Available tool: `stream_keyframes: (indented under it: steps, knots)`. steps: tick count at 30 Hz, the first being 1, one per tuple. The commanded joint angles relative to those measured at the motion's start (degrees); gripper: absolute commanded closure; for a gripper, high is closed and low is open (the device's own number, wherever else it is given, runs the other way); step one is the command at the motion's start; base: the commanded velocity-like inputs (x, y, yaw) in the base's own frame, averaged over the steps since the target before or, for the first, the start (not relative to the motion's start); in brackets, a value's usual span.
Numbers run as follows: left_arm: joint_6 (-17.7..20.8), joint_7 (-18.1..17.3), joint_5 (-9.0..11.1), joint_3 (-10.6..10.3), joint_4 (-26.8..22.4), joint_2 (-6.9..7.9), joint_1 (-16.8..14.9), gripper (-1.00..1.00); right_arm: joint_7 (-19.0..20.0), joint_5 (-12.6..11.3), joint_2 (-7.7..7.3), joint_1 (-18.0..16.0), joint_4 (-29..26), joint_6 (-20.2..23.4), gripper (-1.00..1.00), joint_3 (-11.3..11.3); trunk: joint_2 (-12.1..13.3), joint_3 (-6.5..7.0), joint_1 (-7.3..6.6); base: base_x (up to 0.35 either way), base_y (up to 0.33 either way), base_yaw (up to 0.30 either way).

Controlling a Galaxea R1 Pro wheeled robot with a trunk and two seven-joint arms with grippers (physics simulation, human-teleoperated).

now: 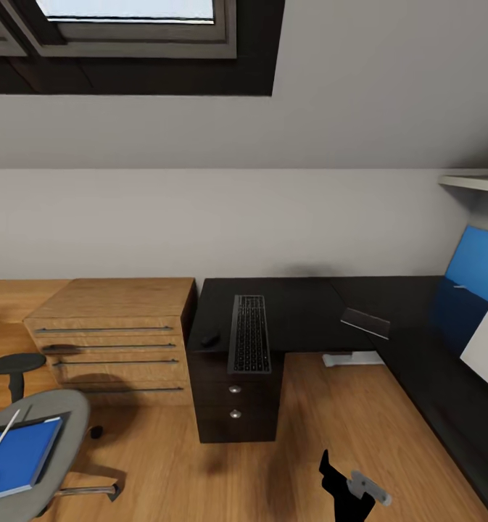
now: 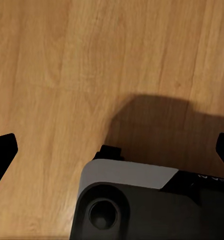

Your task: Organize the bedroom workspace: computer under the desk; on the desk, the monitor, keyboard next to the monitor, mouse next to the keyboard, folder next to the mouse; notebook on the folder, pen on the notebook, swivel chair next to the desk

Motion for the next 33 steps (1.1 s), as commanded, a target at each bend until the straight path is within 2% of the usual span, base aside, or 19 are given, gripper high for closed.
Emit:
stream_keyframes:
  steps: [1, 9, 13, 16, 17, 19, 20, 33]
  knots:
    - [-0.2, 0.4, 0.6, -0.4, 0.0, 0.04, 0.0, -1.0, -0.2, -0.3, 0.05, 0.0, 0.0, -0.1, -1.0, 0.5, 0.4, 0.13, -0.22, 0.0, 0.0, 0.0]
    - [-0.4, 0.4, 0.5, -0.4, 0.1, -0.01, -0.1, -1.0, -0.3, -0.3, 0.93, 0.0, 0.1, 0.3, -1.0, 0.5, 3.6, 1.57, -1.98, 0.0, 0.0, 0.0]
    - [-2.2, 0.6, 0.7, -0.2, 0.1, 0.1, -0.1, -1.0, -0.4, -0.3, 1.1, 0.0, 0.0, 0.2, -1.0, 0.5, 5.2, 2.29, -2.86, 0.0, 0.0, 0.0]
    - [-6.9, 0.9, 1.3, 0.3, 0.1, 0.28, -0.1, -1.0, -0.4, -0.3, 1.23, 0.0, 0.0, 0.1, -1.0, 0.5, 6.4, 2.83, -3.52, 0.0, 0.0, 0.0]
    - [-9.6, 1.0, 2.0, 0.8, 0.0, 0.33, -0.1, -1.0, -0.4, -0.3, 1.24, 0.0, 0.0, 0.1, -1.0, 0.4, 6.8, 3.01, -3.74, 0.0, 0.0, 0.0]
    - [-11.6, 1.1, 2.7, 1.5, 0.0, 0.35, -0.1, -1.0, -0.5, -0.4, 1.2, 0.1, 0.0, 0.0, -1.0, 0.4, 7.6, 3.37, -4.18, 0.0, 0.0, 0.0]
    - [-14.3, 1.2, 3.8, 2.5, 0.0, 0.32, -0.1, -1.0, -0.5, -0.4, 1.15, 0.1, -0.1, 0.0, -1.0, 0.3, 8.0, 3.55, -4.4, 0.0, 0.0, 0.0]
    - [-14.8, 1.3, 3.9, 2.6, 0.3, 0.13, -0.1, -1.0, -0.3, -0.1, 1.29, 0.1, 0.1, 0.2, -1.0, 0.5, 13.2, 5.88, -7.25, 0.0, 0.0, -0.02]
